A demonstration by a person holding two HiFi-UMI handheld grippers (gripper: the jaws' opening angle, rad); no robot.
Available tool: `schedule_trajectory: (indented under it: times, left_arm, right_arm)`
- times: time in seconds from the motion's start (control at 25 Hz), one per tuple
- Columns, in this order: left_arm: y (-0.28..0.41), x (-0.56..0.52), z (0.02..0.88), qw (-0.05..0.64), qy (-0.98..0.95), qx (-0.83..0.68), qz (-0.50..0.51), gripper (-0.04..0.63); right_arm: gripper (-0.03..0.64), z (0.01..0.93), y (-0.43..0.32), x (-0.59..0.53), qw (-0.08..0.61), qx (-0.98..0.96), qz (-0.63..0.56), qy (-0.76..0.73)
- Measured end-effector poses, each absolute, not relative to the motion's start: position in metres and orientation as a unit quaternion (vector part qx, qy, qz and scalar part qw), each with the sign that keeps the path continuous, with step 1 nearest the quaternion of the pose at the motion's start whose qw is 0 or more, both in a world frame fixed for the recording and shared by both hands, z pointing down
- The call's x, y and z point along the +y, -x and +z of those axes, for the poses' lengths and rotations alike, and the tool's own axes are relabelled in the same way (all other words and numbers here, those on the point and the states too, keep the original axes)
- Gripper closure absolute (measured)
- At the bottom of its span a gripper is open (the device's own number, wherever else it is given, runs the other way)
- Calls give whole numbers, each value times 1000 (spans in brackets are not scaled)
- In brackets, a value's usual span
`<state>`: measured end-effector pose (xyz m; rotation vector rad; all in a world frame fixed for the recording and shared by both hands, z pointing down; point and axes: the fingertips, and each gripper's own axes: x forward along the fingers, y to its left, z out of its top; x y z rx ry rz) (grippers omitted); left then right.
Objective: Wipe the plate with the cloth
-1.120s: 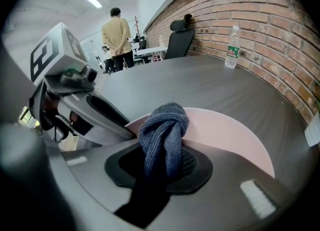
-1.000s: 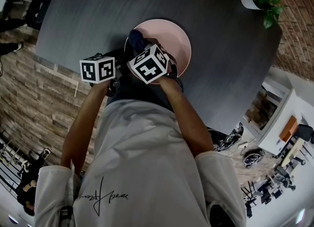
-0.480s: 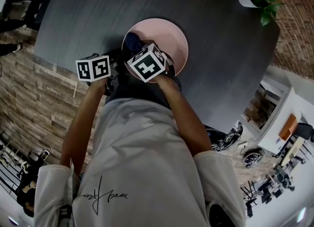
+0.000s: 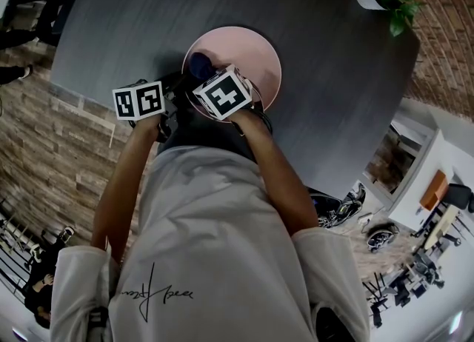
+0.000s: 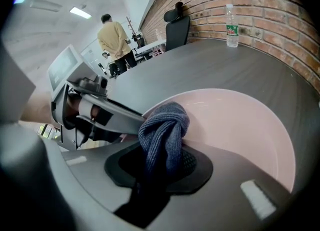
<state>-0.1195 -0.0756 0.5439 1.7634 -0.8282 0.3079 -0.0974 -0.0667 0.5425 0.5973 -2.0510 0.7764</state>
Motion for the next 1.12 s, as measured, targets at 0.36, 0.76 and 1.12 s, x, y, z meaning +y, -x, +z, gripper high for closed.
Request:
schedule_trajectory:
  times: [0.36,0.76,1.12]
  left_arm:
    - [113,-71,544,554,-750,-335,135,525]
    - [112,-71,544,556,-749,-337,129,528]
    - [110,-73,544,559,-745,-342,124,531]
  right_arm:
    - [505,544,85,-54,427,-799,365,-213]
    - [505,544,81,-52,430,-792,372,-222]
    - [503,544,75,-34,450,-795,358,-191]
